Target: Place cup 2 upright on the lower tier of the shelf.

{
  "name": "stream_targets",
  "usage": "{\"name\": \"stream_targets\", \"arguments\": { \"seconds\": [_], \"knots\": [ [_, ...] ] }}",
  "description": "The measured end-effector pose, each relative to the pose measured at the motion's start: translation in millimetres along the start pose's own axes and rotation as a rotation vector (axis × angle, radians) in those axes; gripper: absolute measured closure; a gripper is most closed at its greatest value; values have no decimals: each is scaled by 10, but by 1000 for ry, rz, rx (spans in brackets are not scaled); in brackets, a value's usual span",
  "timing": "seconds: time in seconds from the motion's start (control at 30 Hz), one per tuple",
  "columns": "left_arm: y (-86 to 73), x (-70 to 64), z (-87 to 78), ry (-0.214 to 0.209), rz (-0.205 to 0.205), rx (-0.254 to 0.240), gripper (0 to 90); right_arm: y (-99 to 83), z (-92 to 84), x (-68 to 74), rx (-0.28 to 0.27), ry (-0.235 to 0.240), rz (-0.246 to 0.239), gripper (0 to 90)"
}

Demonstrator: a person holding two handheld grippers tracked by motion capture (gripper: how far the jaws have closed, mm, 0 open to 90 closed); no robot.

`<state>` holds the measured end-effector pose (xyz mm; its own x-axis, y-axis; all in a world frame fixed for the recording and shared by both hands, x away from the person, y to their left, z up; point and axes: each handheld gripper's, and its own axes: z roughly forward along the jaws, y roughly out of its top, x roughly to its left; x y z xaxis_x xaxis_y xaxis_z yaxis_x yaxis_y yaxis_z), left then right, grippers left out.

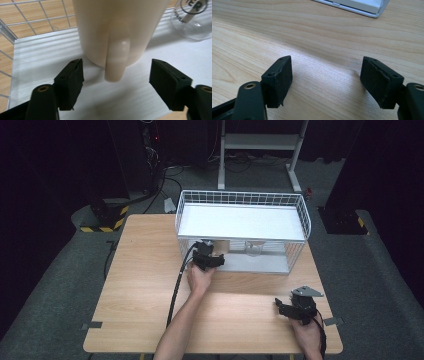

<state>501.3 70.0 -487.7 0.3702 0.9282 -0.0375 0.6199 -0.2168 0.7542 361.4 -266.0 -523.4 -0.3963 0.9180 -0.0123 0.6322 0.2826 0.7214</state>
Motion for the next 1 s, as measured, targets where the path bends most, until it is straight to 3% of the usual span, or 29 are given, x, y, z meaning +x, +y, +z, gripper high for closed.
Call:
{"name": "stream_targets", "arguments": {
  "seconds": [0.23,0.43,0.47,0.5,0.7,0.77,1.0],
  "knots": [
    [-76,20,-142,-28,0,-18,247,0,0,0,0,0,0,261],
    [-133,34,-263,-25,-4,-40,240,0,0,0,0,0,0,261],
    [-153,42,-319,-42,-12,-46,237,0,0,0,0,0,0,261],
    [-161,54,-353,-25,3,-53,236,0,0,0,0,0,0,261],
    [-211,62,-465,-59,7,-70,236,0,1,0,0,0,0,261],
    [-243,70,-520,-84,-9,-81,237,0,1,-1,0,0,0,261],
    [-307,108,-648,-91,-3,-95,239,0,0,0,0,0,0,261]
  ]
}}
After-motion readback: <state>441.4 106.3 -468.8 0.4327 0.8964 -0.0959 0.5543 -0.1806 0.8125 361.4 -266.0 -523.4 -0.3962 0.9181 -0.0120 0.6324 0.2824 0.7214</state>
